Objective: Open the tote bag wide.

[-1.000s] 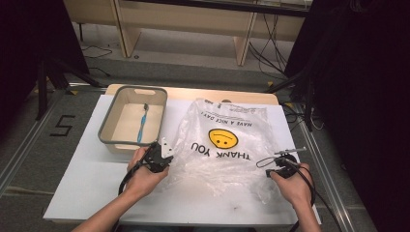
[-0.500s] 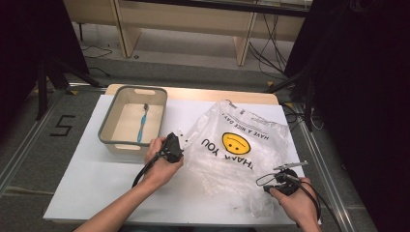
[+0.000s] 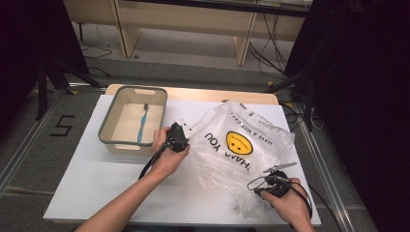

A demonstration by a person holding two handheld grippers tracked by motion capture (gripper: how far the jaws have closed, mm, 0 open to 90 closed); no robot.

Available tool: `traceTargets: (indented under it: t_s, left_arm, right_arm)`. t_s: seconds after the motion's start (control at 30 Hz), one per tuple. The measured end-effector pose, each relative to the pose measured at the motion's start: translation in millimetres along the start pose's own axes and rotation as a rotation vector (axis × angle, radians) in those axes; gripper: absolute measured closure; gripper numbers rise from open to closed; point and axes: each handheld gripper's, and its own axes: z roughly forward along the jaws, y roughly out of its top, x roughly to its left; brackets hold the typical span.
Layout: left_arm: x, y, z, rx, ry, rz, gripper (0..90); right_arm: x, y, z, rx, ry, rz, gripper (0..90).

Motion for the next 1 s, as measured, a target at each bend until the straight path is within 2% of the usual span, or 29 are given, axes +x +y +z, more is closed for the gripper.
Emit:
traceTargets:
  t_s: [0.03,0.1,0.17,0.2,0.23,0.27,0.3,0.37,0.43,0.47,0.5,0.6,0.77,0.93,1.0]
  left_arm:
    - [-0.2,0.3,-1.2,-0.014,-0.002,-0.005,52.7]
    - [0.3,0.5,-5.3,-0.022,-0.013,-0.011,45.5]
    - [0.6,0.6,-11.4,-0.037,-0.02,-0.006,37.5]
    - [0.9,0.5,-14.8,-0.045,-0.022,-0.016,37.5]
    - [1.6,0.5,-18.1,-0.051,-0.023,-0.023,32.6]
    - [2.4,0.4,-21.7,-0.054,-0.026,-0.024,32.6]
    - [2.6,0.4,-24.7,-0.063,-0.036,-0.032,30.9]
    - [2.8,-0.1,-30.8,-0.067,-0.06,-0.036,30.0]
    - [2.3,-1.6,-37.4,-0.06,-0.078,-0.019,29.0]
    - [1.3,-2.8,-40.1,-0.06,-0.088,-0.021,28.1]
    - [0.9,-4.3,-43.0,-0.054,-0.104,-0.02,28.1]
    - [-0.2,-10.5,-50.8,-0.039,-0.15,-0.019,27.0]
    - [-3.9,-27.2,-62.6,-0.025,-0.178,-0.03,25.6]
    - [-9.7,-48.5,-74.7,-0.013,-0.221,-0.025,25.0]
    - [-11.5,-55.0,-80.2,-0.02,-0.251,-0.026,24.3]
  right_arm:
    - [0.5,0.3,0.3,-0.004,0.005,0.001,83.1]
    - [1.3,0.7,-0.8,-0.016,0.008,0.008,78.3]
    - [0.4,1.7,-6.4,-0.052,0.001,0.015,72.9]
    - [0.4,1.7,-6.4,-0.052,0.001,0.015,72.9]
    - [-1.3,3.3,-13.7,-0.105,-0.017,0.002,68.3]
    - [-1.3,3.3,-13.7,-0.105,-0.017,0.002,68.3]
    - [-1.6,5.4,-19.2,-0.152,-0.037,-0.003,64.0]
    - [-1.0,6.5,-21.0,-0.173,-0.048,-0.014,61.5]
    - [0.2,9.0,-21.9,-0.215,-0.061,-0.043,56.8]
    - [2.5,12.5,-21.4,-0.253,-0.071,-0.075,53.8]
    - [2.5,12.5,-21.4,-0.253,-0.071,-0.075,53.8]
    - [7.2,18.8,-18.1,-0.283,-0.081,-0.12,50.7]
    - [14.1,31.9,-6.2,-0.307,-0.059,-0.18,48.6]
    - [21.4,41.3,6.6,-0.31,-0.039,-0.211,47.4]
    - [24.8,44.6,10.1,-0.312,-0.034,-0.22,47.0]
